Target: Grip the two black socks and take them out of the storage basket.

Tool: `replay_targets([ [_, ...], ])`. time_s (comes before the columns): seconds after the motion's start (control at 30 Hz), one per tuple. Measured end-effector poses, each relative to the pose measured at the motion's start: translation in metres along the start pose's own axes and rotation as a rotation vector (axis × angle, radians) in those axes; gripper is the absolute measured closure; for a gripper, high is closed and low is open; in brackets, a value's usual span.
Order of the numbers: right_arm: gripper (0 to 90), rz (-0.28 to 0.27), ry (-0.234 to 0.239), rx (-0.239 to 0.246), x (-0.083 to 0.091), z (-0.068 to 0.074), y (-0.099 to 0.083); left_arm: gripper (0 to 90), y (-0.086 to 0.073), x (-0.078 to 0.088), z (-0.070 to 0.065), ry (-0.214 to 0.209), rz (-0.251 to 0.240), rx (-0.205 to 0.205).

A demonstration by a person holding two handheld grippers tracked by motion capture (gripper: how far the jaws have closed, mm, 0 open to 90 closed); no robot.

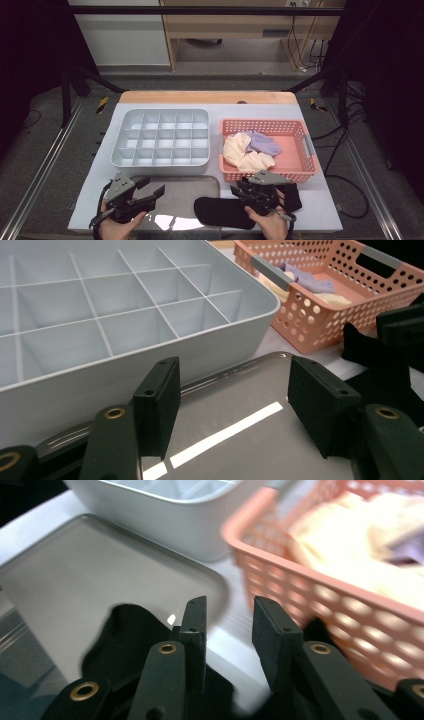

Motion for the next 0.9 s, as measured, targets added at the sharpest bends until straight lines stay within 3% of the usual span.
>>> replay_targets([
  [0.2,68.0,-0.003,-0.053,-0.010,0.017,-0.022,-0.008,39.7,-0.007,-0.014,-0.021,-0.043,0.044,-0.017],
  [0.23,68.0,-0.002,-0.061,-0.009,0.019,-0.025,-0.009,40.0,-0.011,-0.021,-0.029,-0.056,0.070,-0.025],
  [0.5,66.8,0.042,-0.098,-0.033,0.020,-0.042,-0.027,42.6,-0.028,-0.046,-0.055,-0.078,0.151,-0.082],
  [0.77,68.0,0.107,-0.107,-0.027,0.006,-0.046,-0.039,53.2,-0.046,-0.067,-0.063,-0.076,0.228,-0.104],
  [0.9,73.1,0.130,-0.099,-0.034,0.002,-0.045,-0.042,60.4,-0.052,-0.073,-0.066,-0.092,0.261,-0.111],
])
Point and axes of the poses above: each handheld gripper's, and its own axes: x roughly backward along the jaws, y roughly out of its top, z roughly to its left, the point moved 5 cm from there along -x, roughly forward along the jaws, and after that the axes turned 6 degrees about -z, right-handed, at the moved point
